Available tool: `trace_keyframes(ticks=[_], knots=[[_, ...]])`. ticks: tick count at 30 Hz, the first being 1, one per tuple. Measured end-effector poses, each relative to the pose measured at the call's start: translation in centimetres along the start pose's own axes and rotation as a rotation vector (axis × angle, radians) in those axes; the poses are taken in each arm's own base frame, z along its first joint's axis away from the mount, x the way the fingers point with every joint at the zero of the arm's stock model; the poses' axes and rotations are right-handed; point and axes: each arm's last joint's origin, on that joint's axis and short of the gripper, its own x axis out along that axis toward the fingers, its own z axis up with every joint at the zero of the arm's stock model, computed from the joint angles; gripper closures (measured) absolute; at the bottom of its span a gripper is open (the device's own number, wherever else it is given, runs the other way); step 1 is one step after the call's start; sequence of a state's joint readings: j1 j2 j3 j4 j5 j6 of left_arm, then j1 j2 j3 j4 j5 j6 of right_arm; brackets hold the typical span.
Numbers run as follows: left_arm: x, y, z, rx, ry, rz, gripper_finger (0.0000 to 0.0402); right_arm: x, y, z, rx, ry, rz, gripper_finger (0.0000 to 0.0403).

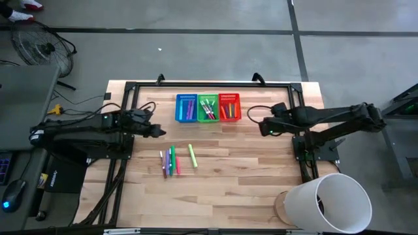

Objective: Pick & Place Markers
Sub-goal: Put the mint green highlighter into the blue bin

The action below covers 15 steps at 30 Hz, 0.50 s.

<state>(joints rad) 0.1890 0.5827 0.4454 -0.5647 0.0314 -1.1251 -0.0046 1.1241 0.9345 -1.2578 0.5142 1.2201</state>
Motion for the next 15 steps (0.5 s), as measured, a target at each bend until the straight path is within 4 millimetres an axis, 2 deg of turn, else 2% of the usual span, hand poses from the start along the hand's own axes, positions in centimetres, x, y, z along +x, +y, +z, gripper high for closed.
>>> trace_keyframes(ticks=[8,15], knots=[[4.4,-1.6,-0.3,-0.174,0.094,0.098,0.0266,1.4,-3.4,-1.6,-0.104,-0.02,0.053,0.033],[6.9,-6.5,-0.9,-0.193,0.099,0.172,0.0266,2.4,-5.5,-2.8,-0.169,-0.014,0.107,0.033]])
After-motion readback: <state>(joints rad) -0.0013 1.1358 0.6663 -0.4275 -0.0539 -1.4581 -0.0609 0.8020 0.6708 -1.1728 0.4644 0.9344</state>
